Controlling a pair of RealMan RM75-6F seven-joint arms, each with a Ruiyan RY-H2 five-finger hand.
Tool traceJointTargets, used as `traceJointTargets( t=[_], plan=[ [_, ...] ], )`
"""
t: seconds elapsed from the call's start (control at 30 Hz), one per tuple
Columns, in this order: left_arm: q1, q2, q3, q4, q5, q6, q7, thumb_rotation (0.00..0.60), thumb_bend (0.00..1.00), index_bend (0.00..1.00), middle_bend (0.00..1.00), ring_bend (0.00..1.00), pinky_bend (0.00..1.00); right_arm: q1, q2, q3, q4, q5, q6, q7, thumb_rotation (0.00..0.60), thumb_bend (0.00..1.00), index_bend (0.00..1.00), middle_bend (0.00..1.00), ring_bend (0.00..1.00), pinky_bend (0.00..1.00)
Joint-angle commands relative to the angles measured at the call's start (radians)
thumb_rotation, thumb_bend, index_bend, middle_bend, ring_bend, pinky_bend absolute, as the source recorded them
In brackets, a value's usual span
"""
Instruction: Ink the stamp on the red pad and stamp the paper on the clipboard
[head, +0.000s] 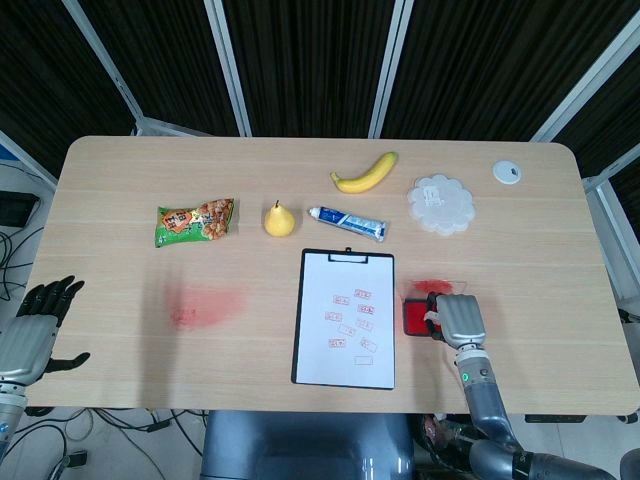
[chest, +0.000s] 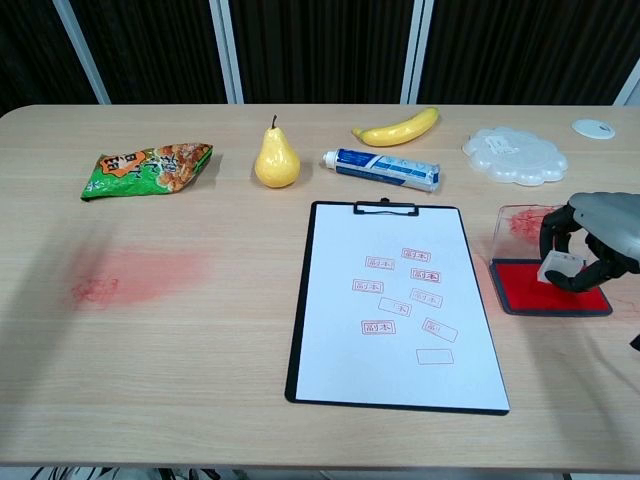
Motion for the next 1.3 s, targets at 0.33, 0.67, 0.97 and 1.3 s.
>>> traceJointTargets(
  t=[0.33, 0.67, 0.97, 1.3],
  plan=[
    [0.0, 0.0, -0.001, -0.001, -0.002, 0.0, -0.002, 0.6, 0.04, 0.0, 0.0, 0.0, 0.0, 0.003, -0.001, 0.007, -0.009, -0.012, 0.007, 0.004, 0.6, 0.75, 0.91, 0.87, 0.88, 0.88],
    [0.0, -0.002, -0.004, -0.006, -0.011, -0.003, -0.006, 0.6, 0.04, 0.0, 0.0, 0.0, 0.0, 0.045, 0.053, 0.067, -0.176, -0.083, 0.053, -0.024, 0.6, 0.75, 0.91, 0.87, 0.88, 0.88],
    [-0.003, -0.003, -0.009, -0.01, -0.025, -0.01, -0.013, 0.6, 0.04, 0.0, 0.0, 0.0, 0.0, 0.112, 0.031, 0.096, -0.329, -0.066, 0.049, -0.131, 0.6, 0.75, 0.91, 0.87, 0.88, 0.88],
    [-0.01, 0.005, -0.014, -0.012, -0.042, -0.03, -0.034, 0.6, 0.04, 0.0, 0.0, 0.0, 0.0, 0.168, -0.118, 0.054, -0.324, -0.024, 0.046, -0.226, 0.6, 0.75, 0.91, 0.87, 0.88, 0.88]
  ],
)
